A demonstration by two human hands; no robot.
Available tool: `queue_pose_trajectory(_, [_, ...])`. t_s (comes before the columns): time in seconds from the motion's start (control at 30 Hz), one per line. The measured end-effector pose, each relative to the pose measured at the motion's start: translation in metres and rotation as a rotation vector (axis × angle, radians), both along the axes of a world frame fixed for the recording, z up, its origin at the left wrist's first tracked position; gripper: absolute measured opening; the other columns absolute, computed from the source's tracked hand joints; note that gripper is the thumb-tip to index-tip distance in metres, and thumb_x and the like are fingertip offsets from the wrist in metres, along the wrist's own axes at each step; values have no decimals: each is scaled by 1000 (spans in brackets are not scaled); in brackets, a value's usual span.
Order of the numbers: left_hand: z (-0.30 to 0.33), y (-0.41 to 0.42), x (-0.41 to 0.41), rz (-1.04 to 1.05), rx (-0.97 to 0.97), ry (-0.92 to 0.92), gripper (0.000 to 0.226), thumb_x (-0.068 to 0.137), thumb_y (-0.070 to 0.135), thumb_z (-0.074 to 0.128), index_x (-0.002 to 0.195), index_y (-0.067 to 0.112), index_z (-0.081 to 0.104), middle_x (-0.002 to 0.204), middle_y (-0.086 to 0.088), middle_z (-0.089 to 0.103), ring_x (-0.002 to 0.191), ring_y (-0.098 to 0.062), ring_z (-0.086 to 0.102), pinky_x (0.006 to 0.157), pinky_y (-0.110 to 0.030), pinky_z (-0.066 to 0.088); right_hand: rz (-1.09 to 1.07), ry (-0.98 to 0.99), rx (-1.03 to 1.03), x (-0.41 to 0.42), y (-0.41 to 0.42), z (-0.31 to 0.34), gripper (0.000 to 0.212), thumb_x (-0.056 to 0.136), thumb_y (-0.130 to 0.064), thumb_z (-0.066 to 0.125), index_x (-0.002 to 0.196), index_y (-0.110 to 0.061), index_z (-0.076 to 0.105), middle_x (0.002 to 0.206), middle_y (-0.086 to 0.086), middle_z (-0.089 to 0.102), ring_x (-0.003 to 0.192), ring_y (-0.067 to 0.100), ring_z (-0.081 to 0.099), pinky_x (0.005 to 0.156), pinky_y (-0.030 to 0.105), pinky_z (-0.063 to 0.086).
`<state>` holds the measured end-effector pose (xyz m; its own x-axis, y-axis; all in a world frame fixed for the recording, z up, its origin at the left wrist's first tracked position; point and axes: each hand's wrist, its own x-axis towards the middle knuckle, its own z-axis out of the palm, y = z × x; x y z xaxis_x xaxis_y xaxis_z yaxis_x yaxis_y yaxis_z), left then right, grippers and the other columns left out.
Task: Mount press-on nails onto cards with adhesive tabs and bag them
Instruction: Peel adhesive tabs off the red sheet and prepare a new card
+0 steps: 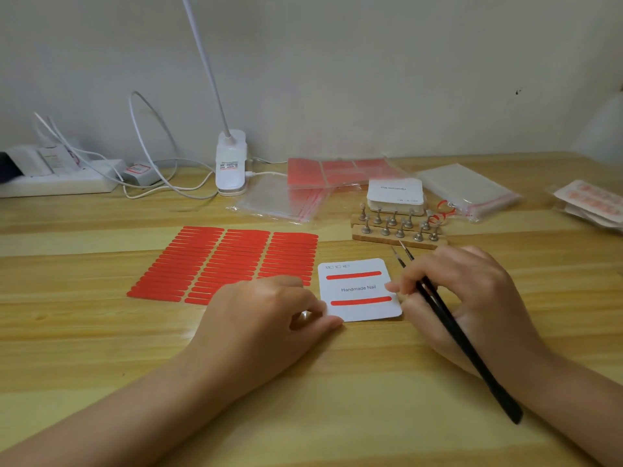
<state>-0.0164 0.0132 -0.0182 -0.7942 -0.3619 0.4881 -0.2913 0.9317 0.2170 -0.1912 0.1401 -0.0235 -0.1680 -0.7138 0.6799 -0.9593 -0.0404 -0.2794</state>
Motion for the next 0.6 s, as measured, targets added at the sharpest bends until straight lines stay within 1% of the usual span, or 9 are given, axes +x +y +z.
queue_pose_trajectory(0.07, [0,-1,-1,2,7,-2,33,74,53,47,60,31,69,52,17,28,64,-4,42,43,-8,18,50,12,8,2,0,1,15,72,-18,51,67,-11,64,62,3,62,56,18,55,65,30,38])
queue_pose_trajectory(0.13, [-1,-2,-1,3,10,-14,33,73,53,47,61,32,68,52,16,29,65,-4,41,42,-9,19,106,62,67,4,0,-1,17,71,-18,52,69,-11,67,61,1,58,55,14,52,64,26,38])
queue_pose_trajectory(0.2, [-2,-2,-1,3,15,-18,30,73,53,50,60,32,67,51,16,29,66,-6,43,42,-9,20,120,95,119,4,-1,-2,17,71,-19,52,69,-13,68,60,-1,56,53,13,51,62,27,39])
queue_pose_trajectory(0.27, [-3,-1,-1,-4,26,-11,25,71,52,57,61,32,68,51,18,27,64,-2,40,42,-9,20,80,63,135,4,-1,-2,17,71,-21,51,68,-15,66,60,-2,57,53,15,52,64,27,39])
queue_pose_trajectory(0.33, [-2,-1,-2,-17,31,-5,27,73,52,54,62,31,68,52,18,27,61,2,34,40,-10,23,2,-45,137,3,-1,0,17,71,-26,49,68,-17,64,60,-2,61,56,18,57,65,30,42])
queue_pose_trajectory(0.43, [-2,-1,-1,-33,10,-4,31,75,50,48,61,30,68,52,17,32,58,-3,39,35,-16,28,-130,-326,129,1,-3,3,11,72,-31,53,71,-22,59,68,-1,66,68,21,61,66,35,47])
queue_pose_trajectory(0.47, [-2,0,-1,-34,0,-4,32,75,50,48,61,30,68,52,16,35,55,-5,41,34,-17,29,-157,-377,149,0,-4,3,8,72,-30,56,74,-23,58,73,0,67,74,20,61,72,35,47])
queue_pose_trajectory(0.53, [-1,0,0,-35,-11,-4,32,75,50,48,61,30,68,51,15,42,50,-5,41,33,-19,30,-153,-405,213,-2,-5,2,11,73,-29,62,81,-23,56,81,0,67,80,19,61,84,36,45])
queue_pose_trajectory(0.6, [-2,-1,0,-41,-2,-2,31,75,49,48,62,30,68,51,15,45,49,-5,41,34,-18,31,-109,-450,236,-1,-6,3,13,75,-29,67,81,-25,56,81,-3,69,80,14,63,86,31,45])
